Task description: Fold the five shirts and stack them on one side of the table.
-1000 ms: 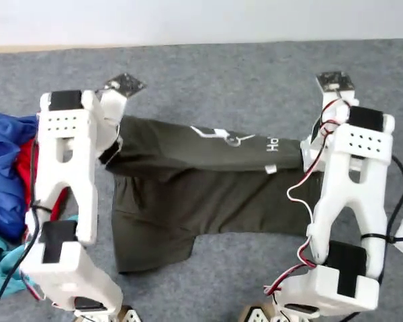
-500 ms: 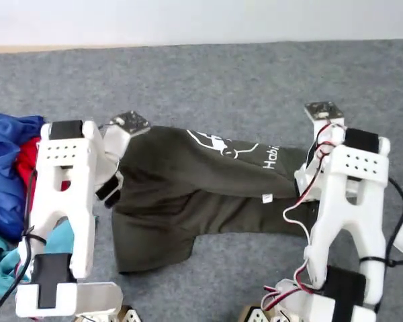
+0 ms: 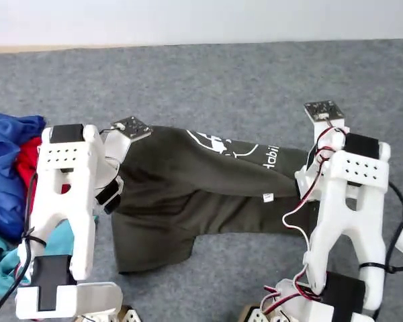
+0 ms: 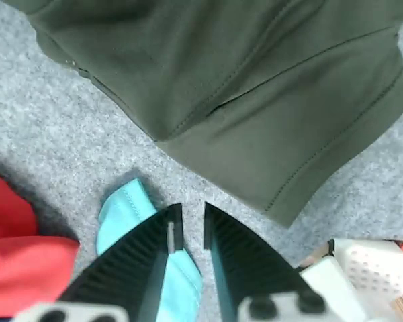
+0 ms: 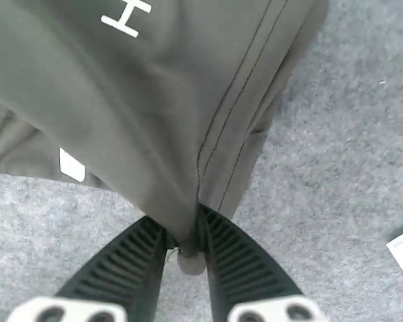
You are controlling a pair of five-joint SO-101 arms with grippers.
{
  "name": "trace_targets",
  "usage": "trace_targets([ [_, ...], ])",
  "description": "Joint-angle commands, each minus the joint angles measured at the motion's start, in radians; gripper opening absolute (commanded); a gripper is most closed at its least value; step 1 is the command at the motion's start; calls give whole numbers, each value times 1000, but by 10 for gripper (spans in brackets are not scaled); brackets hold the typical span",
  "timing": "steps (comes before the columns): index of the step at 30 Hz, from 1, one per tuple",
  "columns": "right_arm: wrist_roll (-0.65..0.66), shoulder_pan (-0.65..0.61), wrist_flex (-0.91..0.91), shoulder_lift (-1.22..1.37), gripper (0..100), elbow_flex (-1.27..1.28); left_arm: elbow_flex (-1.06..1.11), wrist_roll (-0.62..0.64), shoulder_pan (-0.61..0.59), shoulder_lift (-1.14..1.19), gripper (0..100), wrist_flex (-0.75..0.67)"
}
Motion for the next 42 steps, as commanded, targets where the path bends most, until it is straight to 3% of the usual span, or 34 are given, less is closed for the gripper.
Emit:
trace_targets([
  [1, 58, 33, -5, -35, 9, 29, -1, -32, -40, -40, 69, 12],
  [19, 153, 48, -67, -35, 19, 175, 1, -38, -66, -38, 69, 11],
  [27, 169, 53, 71, -45, 261, 77, 1, -38, -66, -37, 69, 8],
  [38, 167, 47, 173, -44, 267, -86, 2, -34, -63, -21, 70, -54],
  [42, 167, 47, 173, -44, 267, -86, -4, -31, 20, 97, 76, -72],
])
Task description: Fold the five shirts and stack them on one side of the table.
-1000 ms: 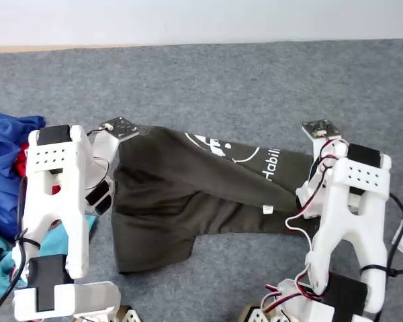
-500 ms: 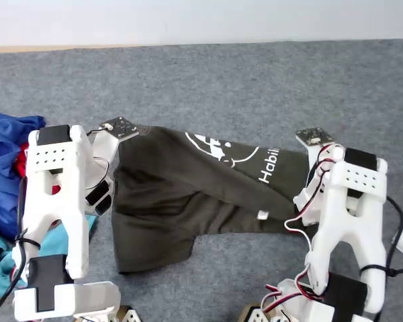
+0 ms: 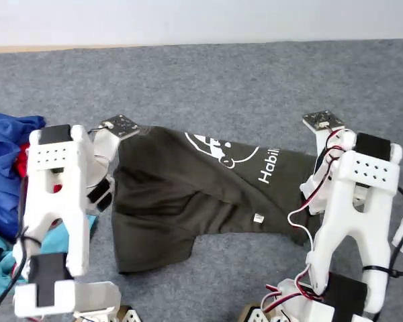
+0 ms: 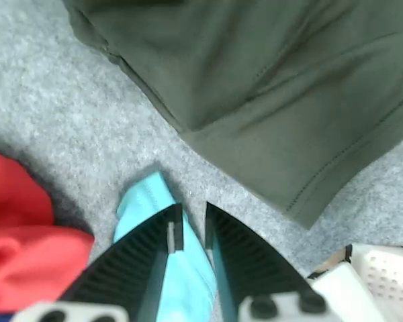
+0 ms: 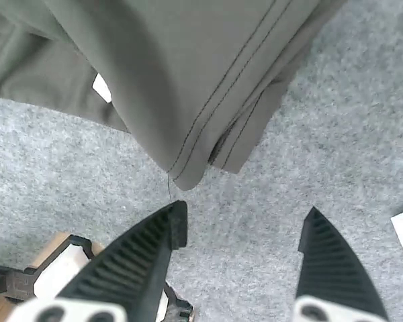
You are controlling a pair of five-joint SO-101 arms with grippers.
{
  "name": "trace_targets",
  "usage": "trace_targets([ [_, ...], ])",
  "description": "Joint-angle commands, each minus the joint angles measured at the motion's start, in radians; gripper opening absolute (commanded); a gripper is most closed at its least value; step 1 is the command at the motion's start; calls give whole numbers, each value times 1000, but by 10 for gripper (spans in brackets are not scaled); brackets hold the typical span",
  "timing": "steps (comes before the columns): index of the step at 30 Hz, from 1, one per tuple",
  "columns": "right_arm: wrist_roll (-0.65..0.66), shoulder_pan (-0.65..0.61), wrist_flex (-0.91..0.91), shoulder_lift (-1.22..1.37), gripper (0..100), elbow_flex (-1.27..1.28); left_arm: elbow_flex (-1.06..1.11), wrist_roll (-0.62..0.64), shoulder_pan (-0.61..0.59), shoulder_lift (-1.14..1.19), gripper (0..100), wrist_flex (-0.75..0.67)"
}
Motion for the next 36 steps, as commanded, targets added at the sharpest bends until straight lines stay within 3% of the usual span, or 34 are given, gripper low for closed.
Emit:
trace_targets([
  [1, 9, 8, 7, -36, 267, -44, -5, 2, 78, 86, 86, -29],
  [6, 9, 10, 45, -28, 267, -43, -113, 2, 114, 227, 167, -31],
  [14, 9, 13, 56, -28, 267, -43, -349, 0, 115, 356, 211, -23],
  [28, 9, 15, 58, -36, 267, -43, -400, -2, 107, 562, 205, -71],
  [36, 9, 13, 58, -36, 267, -43, -400, -2, 114, 601, 93, -78],
])
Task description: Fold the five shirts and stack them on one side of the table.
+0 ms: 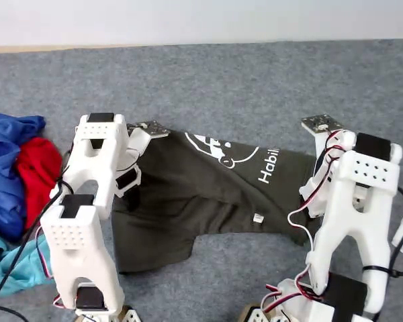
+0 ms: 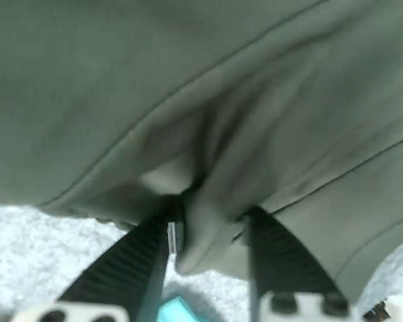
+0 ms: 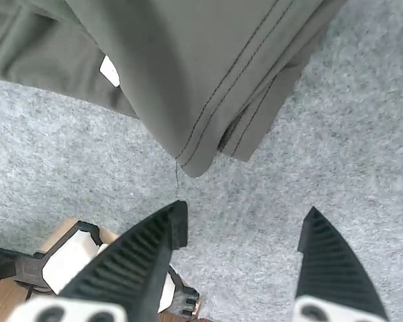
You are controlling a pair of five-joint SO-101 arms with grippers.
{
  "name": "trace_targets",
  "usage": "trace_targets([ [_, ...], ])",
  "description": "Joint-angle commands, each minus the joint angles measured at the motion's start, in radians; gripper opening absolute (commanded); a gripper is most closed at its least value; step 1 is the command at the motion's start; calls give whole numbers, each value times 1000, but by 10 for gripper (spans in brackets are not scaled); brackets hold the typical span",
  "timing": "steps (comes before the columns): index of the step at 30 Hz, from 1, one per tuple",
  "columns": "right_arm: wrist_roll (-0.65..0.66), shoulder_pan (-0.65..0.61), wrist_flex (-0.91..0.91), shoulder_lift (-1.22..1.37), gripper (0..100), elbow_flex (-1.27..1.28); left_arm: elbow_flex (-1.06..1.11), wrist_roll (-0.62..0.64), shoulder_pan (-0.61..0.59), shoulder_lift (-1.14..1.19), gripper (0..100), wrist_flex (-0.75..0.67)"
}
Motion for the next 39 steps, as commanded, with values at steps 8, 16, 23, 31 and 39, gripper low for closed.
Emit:
trace_targets([
  [8, 6, 12, 13, -33, 267, -43, -47, -8, 12, -11, 15, 44],
  [16, 6, 10, 13, -28, 267, -43, -140, -3, 37, -49, 3, 143],
  [23, 11, 10, 12, -28, 267, -43, 12, -3, 87, -196, 2, 143],
  [31, 11, 10, 2, -27, 266, -43, 272, -2, 100, -459, 2, 143],
  [39, 11, 10, 1, -27, 266, -43, 414, 34, 106, -660, 2, 143],
])
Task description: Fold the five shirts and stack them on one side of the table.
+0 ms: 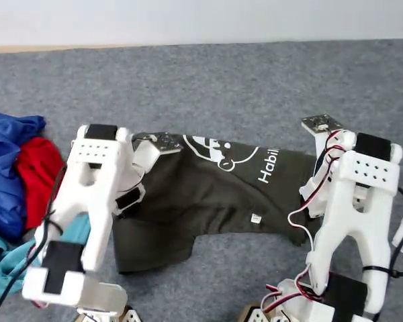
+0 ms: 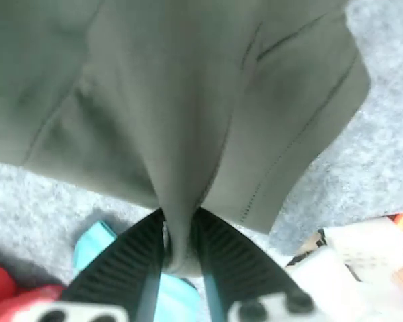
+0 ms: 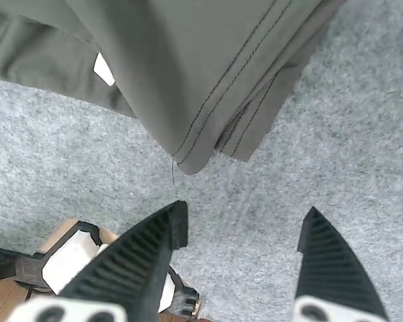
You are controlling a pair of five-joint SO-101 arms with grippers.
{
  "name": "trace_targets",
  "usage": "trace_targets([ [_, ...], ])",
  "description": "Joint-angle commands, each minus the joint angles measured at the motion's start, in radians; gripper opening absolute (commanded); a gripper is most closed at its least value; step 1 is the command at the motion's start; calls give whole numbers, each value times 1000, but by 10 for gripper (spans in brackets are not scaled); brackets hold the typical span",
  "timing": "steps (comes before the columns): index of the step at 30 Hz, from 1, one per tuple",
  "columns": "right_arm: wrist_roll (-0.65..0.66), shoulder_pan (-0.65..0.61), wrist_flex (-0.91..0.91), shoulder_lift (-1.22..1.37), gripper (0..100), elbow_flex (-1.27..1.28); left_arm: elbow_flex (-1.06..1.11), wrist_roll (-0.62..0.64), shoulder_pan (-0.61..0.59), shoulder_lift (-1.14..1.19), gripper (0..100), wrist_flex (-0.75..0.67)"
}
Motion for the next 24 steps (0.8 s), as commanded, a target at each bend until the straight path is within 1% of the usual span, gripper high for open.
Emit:
trace_targets([
  [1, 11, 10, 1, -27, 266, -43, 19, 38, 8, -104, 2, 35],
  [4, 11, 8, 1, -27, 266, -43, 42, 46, 28, -150, 2, 35],
  [10, 11, 8, 1, -27, 266, -43, 88, 84, 137, -264, 2, 35],
  [13, 11, 8, 1, -27, 266, -43, 93, 89, 170, -327, 2, 35],
  [17, 11, 8, 2, -27, 266, -43, 99, 89, 163, -379, 2, 37],
  [24, 12, 8, 2, -27, 266, -43, 232, 89, 158, -410, 2, 37],
])
